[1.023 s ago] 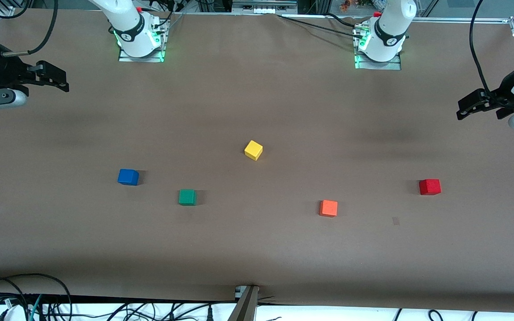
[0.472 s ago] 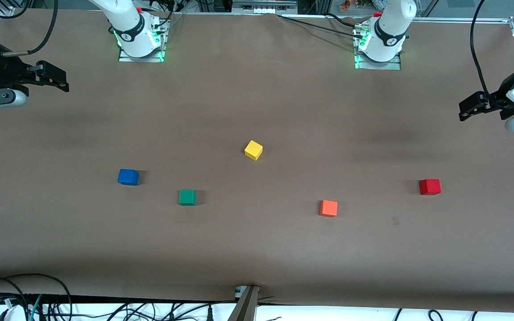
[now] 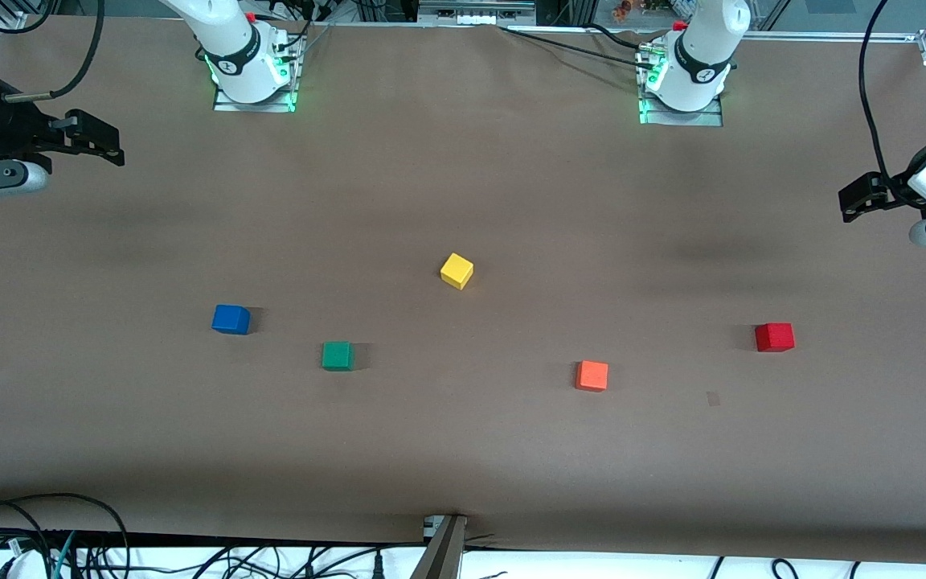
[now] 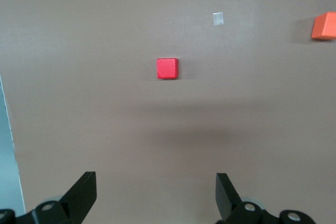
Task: Pass red block to right arm, stack on blue
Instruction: 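Move the left gripper down toward the red cube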
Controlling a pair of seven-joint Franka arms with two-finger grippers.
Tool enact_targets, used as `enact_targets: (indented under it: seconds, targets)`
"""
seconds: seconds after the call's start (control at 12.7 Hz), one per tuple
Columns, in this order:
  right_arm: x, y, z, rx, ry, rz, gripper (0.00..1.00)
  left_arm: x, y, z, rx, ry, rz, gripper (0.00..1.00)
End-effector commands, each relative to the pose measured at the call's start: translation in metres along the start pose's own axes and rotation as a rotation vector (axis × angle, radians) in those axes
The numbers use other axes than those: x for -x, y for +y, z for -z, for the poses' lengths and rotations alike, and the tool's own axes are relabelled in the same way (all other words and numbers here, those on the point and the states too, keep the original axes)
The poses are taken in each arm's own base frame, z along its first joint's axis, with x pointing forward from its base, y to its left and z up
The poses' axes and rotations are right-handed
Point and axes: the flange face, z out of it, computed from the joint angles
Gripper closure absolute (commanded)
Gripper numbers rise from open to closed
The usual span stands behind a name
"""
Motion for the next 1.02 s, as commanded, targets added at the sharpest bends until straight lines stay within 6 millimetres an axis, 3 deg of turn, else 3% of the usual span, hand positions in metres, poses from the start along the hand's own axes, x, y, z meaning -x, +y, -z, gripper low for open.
enact_targets:
  seconds: [0.0, 0.24, 0.39, 0.63, 0.94]
  targets:
    - [0.003, 0.002, 0.004, 0.002, 0.011, 0.009, 0.0, 0.009, -0.021, 0.014, -0.008, 0.016, -0.009, 0.0]
    - [0.003, 0.002, 0.004, 0.002, 0.011, 0.009, 0.0, 0.009, -0.045, 0.031, 0.055, 0.059, 0.035, 0.0]
    - [0.003, 0.004, 0.004, 0.0, 0.011, 0.006, 0.0, 0.003, -0.048, 0.02, 0.026, 0.021, 0.041, 0.0]
    - [0.003, 0.003, 0.003, 0.001, 0.01, 0.007, 0.0, 0.005, -0.07, 0.022, -0.09, 0.006, -0.161, 0.0]
    - [0.003, 0.005, 0.003, -0.001, 0.01, 0.005, 0.0, -0.008, -0.145, -0.011, -0.065, -0.047, -0.41, 0.0]
